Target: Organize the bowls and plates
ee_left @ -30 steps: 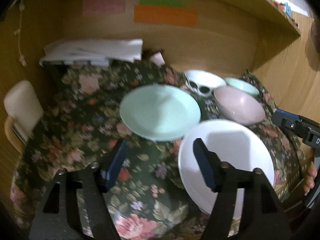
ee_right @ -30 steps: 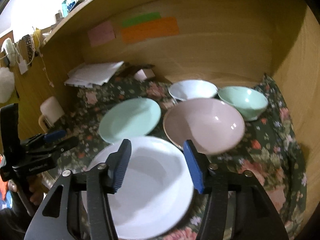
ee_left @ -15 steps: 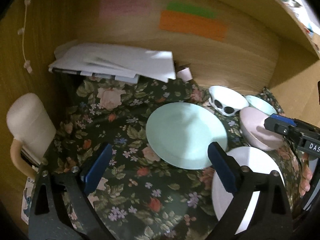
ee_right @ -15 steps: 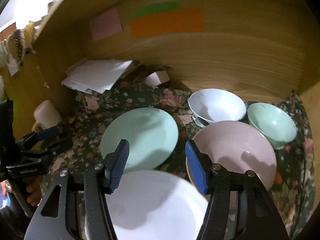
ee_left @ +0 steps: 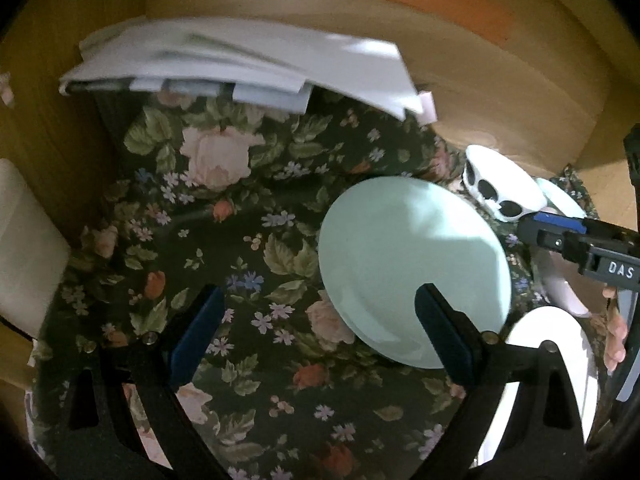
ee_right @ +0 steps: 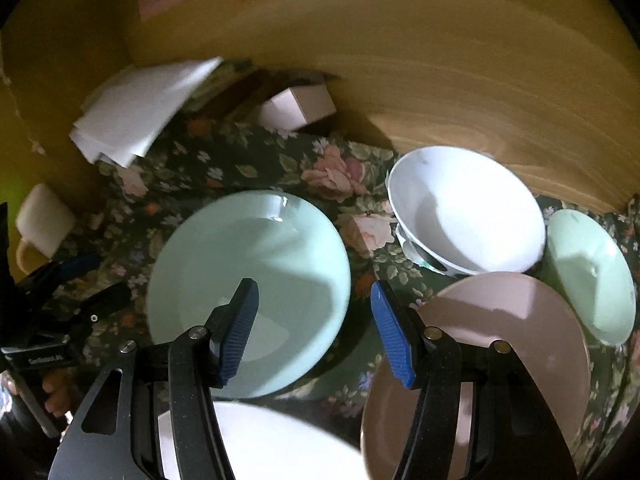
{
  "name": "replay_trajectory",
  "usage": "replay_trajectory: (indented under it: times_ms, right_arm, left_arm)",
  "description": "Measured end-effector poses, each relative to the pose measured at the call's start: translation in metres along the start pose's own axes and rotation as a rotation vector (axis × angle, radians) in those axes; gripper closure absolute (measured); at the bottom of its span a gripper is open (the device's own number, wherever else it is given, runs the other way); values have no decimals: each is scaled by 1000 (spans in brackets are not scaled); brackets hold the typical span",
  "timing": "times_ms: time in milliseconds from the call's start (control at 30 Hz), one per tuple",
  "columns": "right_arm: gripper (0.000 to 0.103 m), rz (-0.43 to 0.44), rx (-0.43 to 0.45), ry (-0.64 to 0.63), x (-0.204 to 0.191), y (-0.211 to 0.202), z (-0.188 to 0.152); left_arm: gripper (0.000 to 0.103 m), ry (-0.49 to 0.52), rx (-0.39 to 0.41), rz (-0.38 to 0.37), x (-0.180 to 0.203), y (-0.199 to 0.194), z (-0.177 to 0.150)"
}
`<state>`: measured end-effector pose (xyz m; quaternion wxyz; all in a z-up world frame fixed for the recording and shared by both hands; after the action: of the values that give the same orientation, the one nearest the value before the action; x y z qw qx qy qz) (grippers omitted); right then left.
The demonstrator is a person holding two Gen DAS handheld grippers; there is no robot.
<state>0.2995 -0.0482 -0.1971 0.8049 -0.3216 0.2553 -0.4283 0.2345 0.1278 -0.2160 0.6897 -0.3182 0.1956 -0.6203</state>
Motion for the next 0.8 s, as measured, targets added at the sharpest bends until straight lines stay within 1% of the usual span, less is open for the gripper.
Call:
replay_trajectory:
  times_ms: [67, 133, 167, 200, 300, 367, 433, 633, 700, 800]
  right_arm:
    - [50, -9, -23, -4, 2, 9, 1]
    - [53, -1, -51, 6, 3, 17, 2]
    - [55, 0, -60, 6, 3, 20, 2]
    - [56, -4, -74, 2, 3, 23, 3]
    - [62, -6, -110, 11, 5, 34, 5]
    - [66, -6, -138, 15, 7, 40, 4]
    - [68, -16, -159, 12, 8, 45, 4]
    - [68, -95, -213, -33, 14, 53, 3]
    - [68, -110, -224, -48, 19, 57, 2]
    - [67, -120, -238, -72, 15, 61, -1]
  left_arm:
    - [23, 1, -22, -3, 0, 6, -4]
    - [28, 1, -49, -14, 1, 12, -8]
    - [33, 0, -59, -20, 2, 14, -10]
    - [36, 4, -70, -22, 3, 16, -13]
    - [43, 10, -90, -26, 3, 20, -18]
    - [52, 11, -102, -29, 4, 23, -20]
    - [58, 8, -109, -37, 4, 26, -21]
    - [65, 2, -128, -79, 9, 34, -21]
    - [65, 7, -132, -87, 13, 39, -20]
    - [66, 15, -132, -96, 17, 41, -19]
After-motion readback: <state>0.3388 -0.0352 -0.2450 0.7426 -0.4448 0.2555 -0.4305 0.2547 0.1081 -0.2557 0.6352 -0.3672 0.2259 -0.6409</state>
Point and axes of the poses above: each gripper's, at about its wrist camera, not at the fingertips, and y roughly the way its jaws point, x to its right, z to its top, the point moved 9 cm from there along y, roughly the way its jaws point, and after that the axes turned 3 degrees about x, right-handed, at the moved point
